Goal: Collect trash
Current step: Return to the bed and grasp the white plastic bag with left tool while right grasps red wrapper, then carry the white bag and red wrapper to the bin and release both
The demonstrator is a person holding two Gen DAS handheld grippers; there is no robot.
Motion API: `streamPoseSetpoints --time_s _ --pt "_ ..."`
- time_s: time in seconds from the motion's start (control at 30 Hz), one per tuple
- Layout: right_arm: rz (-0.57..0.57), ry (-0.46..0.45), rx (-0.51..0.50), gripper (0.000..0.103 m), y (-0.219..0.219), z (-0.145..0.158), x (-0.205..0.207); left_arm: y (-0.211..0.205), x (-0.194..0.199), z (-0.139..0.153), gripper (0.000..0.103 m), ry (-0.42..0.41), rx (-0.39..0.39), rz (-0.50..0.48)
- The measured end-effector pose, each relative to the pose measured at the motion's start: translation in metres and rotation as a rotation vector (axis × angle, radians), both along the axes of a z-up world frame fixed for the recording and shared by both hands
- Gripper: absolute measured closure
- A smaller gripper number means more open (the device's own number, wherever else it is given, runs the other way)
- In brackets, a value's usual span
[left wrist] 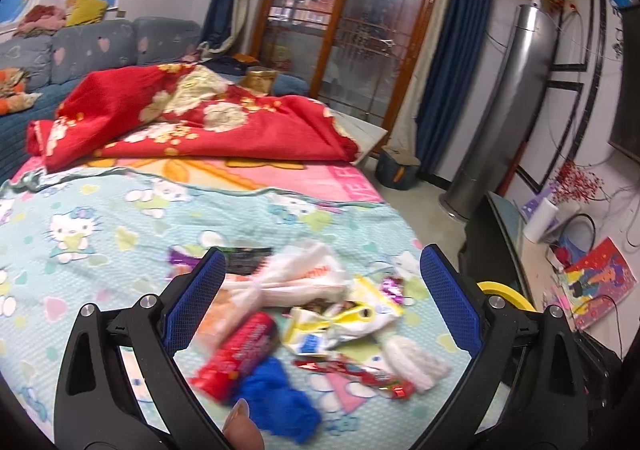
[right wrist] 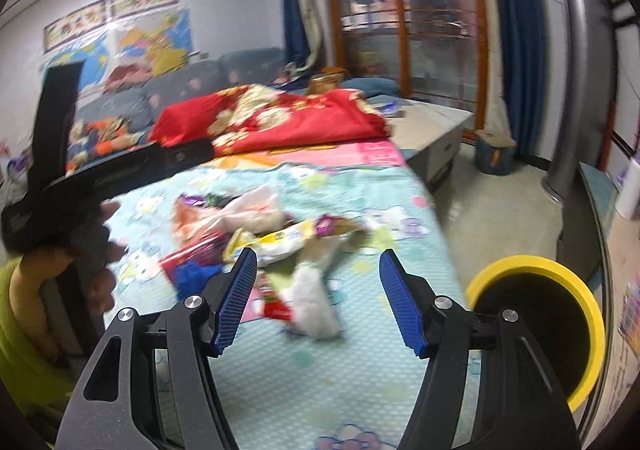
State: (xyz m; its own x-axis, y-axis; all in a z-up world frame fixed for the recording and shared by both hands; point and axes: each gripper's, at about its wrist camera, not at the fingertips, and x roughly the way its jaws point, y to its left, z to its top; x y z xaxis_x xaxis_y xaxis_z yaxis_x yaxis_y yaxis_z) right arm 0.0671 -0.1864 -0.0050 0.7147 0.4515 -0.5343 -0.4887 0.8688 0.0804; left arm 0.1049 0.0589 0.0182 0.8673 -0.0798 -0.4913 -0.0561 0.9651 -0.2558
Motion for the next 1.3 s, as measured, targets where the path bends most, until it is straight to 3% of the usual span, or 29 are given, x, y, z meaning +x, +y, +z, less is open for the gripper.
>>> streamPoseSetpoints --time_s 0.27,0.6,0.7,0.77,0.87,1.13,1.3 --pt "0.149 0.048 -0.108 0.047 0.050 -0.021 0.006 0.047 0.001 -0.016 0.013 0.067 0.025 0.082" --pt "0.213 0.123 -0.302 0.054 0.092 -0.067 0.034 0.093 0.015 -0.063 0.013 0.197 -0.082 0.091" --pt "0.217 0.169 -0.309 0.066 0.094 -0.078 0.043 0.097 0.023 -0.075 0.013 0.223 -0.113 0.070" --pt "0.221 0.197 -0.311 0.080 0.096 -0.085 0.046 0.099 0.028 -0.081 0.014 0.240 -0.161 0.044" --pt "0.226 0.229 -0.273 0.086 0.093 -0.089 0.046 0.097 0.033 -0.089 0.023 0.263 -0.201 0.017" --pt "0.229 0.273 -0.196 0.089 0.086 -0.086 0.038 0.088 0.034 -0.089 0.068 0.283 -0.192 -0.013" --pt "0.246 0.284 -0.156 0.089 0.081 -0.080 0.027 0.084 0.026 -0.078 0.079 0.271 -0.185 -0.021"
